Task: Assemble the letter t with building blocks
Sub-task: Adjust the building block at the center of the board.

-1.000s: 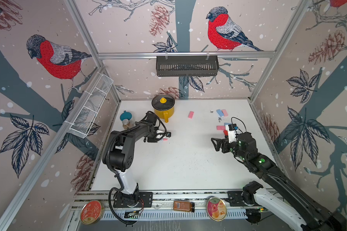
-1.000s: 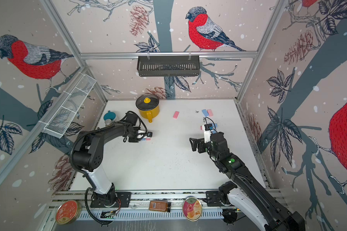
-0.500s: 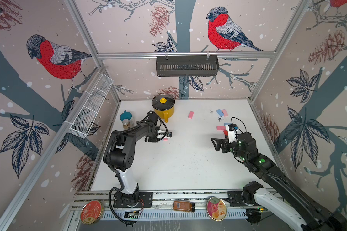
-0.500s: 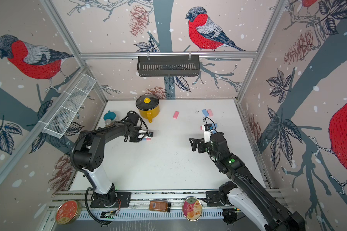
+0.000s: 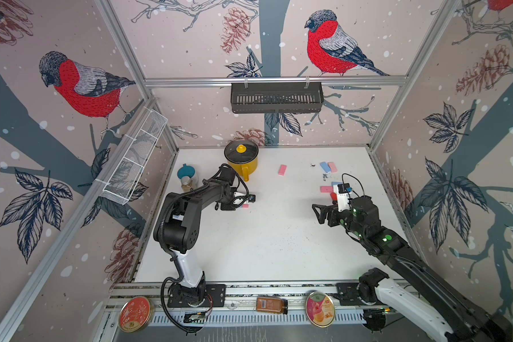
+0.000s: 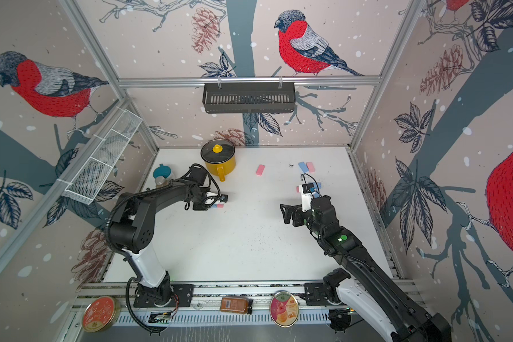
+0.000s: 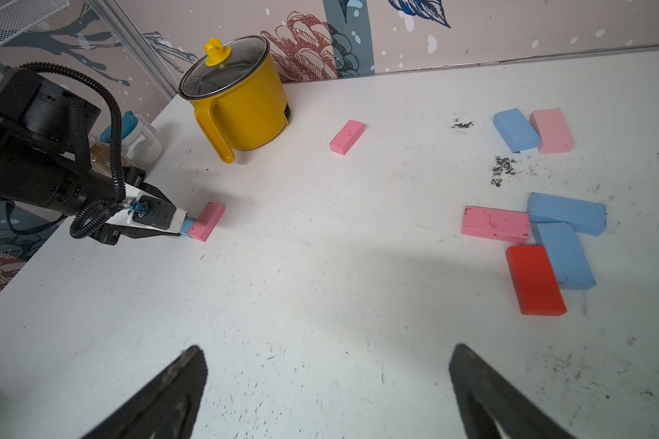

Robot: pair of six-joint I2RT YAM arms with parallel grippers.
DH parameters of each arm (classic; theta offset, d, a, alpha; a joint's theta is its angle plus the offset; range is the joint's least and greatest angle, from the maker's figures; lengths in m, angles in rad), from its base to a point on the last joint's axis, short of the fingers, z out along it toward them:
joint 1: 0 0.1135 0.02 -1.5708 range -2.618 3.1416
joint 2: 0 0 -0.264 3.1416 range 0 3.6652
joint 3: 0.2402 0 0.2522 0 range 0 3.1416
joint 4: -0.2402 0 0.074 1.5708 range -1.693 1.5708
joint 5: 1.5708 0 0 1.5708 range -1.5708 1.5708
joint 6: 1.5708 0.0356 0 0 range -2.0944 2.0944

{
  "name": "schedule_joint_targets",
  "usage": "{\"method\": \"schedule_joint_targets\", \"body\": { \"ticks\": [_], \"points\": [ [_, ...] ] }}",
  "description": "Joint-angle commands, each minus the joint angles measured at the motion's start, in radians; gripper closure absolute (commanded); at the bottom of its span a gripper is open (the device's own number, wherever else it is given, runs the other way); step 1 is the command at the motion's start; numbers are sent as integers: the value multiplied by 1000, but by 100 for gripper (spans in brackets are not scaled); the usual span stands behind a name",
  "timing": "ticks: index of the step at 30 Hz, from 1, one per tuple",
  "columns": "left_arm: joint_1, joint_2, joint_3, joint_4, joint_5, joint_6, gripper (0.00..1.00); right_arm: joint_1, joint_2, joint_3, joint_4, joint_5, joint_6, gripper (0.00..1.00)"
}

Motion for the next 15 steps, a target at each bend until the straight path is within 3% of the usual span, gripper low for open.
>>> {"method": "schedule_joint_targets", "body": {
  "ticks": [1,8,9,10,15],
  "points": [
    [-9,11,-11,-70,69,-1,69,1,-1,3,13,6,2,0],
    [-10,-3,-33,-36,46,1,51,0,1,3,15,3,1,0],
    [-10,-6,-35,-33,46,3,36,1,0,3,15,2,2,0],
    [-10,-7,-36,-28,43,4,4,1,0,3,14,2,1,0],
    [-9,-22,-48,-8,29,10,2,0,0,5,15,1,-1,0]
  ]
}}
